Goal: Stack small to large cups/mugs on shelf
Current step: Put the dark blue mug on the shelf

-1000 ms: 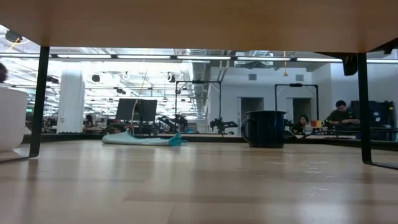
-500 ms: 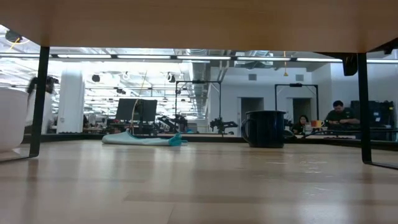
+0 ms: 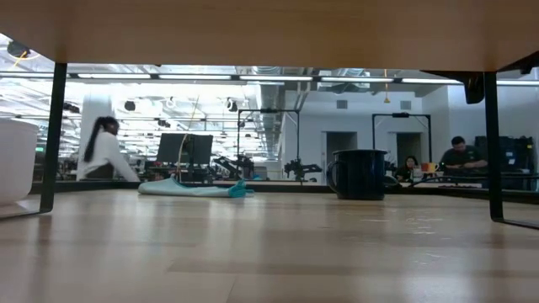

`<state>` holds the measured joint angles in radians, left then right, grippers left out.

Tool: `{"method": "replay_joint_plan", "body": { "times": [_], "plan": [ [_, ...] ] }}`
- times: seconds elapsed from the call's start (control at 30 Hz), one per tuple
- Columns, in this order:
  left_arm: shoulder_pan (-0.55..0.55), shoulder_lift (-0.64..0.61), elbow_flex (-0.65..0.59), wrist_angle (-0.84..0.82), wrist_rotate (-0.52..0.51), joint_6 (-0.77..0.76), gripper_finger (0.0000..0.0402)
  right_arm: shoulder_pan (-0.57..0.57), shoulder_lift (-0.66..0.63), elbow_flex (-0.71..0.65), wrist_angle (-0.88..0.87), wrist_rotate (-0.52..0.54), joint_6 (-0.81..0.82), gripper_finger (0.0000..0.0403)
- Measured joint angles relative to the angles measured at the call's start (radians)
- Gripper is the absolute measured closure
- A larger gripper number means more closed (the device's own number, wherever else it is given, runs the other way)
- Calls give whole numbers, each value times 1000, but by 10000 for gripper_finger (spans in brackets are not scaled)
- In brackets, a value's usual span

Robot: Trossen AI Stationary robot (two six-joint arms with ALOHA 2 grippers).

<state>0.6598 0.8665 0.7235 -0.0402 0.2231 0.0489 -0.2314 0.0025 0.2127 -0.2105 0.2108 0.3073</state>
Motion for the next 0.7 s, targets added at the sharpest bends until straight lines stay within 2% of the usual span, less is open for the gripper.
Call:
{"method": "replay_joint_plan", "body": {
  "times": [0.33,0.7],
  "plan": [
    [0,0,0,1,-1,0,260,0,0,0,0,0,15,373],
    [0,0,0,1,-1,0,260,0,0,0,0,0,34,292]
  ]
}}
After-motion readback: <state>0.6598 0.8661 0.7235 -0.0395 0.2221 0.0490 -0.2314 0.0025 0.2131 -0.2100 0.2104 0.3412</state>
